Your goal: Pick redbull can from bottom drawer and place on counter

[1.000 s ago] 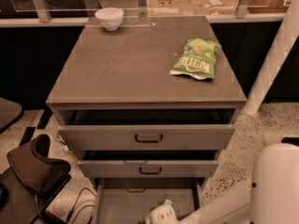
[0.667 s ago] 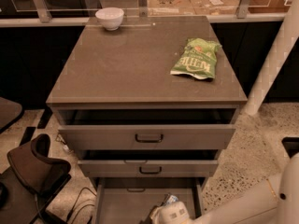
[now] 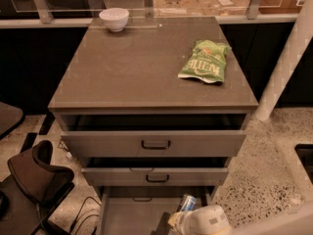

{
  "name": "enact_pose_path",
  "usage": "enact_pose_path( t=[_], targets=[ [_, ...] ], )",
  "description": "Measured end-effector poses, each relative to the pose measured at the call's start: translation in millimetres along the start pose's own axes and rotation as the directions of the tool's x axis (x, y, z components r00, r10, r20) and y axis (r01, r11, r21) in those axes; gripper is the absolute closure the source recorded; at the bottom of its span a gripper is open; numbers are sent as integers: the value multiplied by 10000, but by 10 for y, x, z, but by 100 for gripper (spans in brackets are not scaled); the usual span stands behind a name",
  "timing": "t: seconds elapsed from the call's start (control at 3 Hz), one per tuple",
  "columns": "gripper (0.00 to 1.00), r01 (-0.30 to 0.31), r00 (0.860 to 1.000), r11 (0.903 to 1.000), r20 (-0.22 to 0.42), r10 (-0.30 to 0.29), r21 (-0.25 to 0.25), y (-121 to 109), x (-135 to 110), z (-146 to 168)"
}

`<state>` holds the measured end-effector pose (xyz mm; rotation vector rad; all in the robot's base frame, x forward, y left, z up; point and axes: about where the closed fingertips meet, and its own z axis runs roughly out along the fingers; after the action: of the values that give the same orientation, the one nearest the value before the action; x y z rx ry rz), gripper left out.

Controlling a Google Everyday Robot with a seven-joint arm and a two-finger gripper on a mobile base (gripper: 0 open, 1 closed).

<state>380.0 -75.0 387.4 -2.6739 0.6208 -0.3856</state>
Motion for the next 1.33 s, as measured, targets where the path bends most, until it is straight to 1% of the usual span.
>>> enact_pose_path(
  t=[0.33, 0.67, 1.0, 1.33],
  targets=[
    [100, 581, 9982, 9966, 74, -587, 576, 24, 68, -380],
    [100, 881, 9960, 9920, 79, -892, 904, 82, 98, -707],
    [100, 1324, 9911, 9820, -14, -1334, 1349, 102, 89, -1039],
    [100, 1324, 9911, 9820, -14, -1334, 1349, 102, 89, -1039]
  ],
)
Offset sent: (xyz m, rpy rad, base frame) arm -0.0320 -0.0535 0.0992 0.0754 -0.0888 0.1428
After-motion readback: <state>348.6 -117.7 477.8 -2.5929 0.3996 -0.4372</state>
